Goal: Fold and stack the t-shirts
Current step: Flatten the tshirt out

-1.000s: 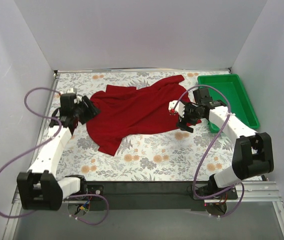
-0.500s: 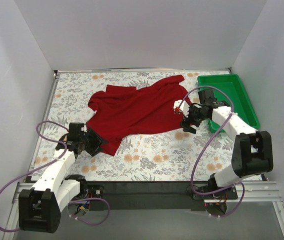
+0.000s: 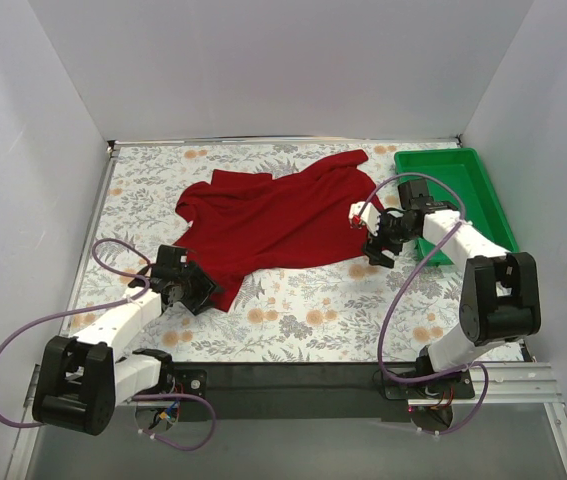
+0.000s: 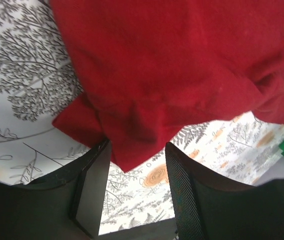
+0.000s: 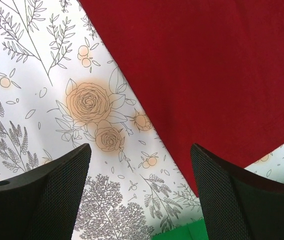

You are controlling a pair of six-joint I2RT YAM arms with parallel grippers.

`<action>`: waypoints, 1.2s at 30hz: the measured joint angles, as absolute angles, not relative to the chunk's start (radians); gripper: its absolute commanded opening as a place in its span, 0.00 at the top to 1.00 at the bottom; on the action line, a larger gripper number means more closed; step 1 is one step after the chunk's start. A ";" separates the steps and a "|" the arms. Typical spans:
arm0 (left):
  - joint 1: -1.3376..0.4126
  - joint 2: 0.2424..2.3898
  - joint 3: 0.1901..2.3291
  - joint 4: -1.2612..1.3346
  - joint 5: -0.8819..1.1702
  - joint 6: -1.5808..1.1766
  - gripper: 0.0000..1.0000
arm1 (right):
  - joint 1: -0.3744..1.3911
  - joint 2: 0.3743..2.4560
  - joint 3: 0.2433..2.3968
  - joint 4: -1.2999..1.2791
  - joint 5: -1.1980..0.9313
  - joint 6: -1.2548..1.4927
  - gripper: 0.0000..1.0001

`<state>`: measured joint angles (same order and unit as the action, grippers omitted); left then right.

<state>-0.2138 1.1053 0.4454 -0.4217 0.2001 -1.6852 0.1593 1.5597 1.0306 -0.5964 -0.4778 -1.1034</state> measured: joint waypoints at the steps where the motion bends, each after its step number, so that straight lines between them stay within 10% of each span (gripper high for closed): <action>1: -0.215 1.114 0.442 -0.415 0.192 -1.685 0.57 | 0.159 1.565 1.031 -0.596 -0.478 -1.114 0.28; 8: -0.218 1.143 0.431 -0.357 0.170 -1.684 0.69 | 0.159 1.633 1.036 -0.588 -0.445 -1.169 0.30; 14: -0.219 1.161 0.423 -0.321 0.142 -1.668 1.00 | 0.158 1.749 1.082 -0.552 -0.352 -1.174 0.35; 18: -0.220 1.126 0.419 -0.338 0.101 -1.662 1.00 | 0.149 1.782 1.122 -0.528 -0.309 -1.159 0.50; 23: -0.220 0.998 0.421 -0.406 0.055 -1.662 1.00 | 0.137 1.803 1.133 -0.512 -0.290 -1.143 0.96; 36: -0.218 0.798 0.736 -0.613 -0.079 -1.645 1.00 | 0.089 1.488 1.248 -0.712 -0.480 -1.097 0.99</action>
<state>-0.2176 0.7979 0.7357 -0.6132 -0.0792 -1.6455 0.0891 1.4883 1.2480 -0.7116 -0.4805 -1.0973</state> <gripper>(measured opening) 0.020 0.019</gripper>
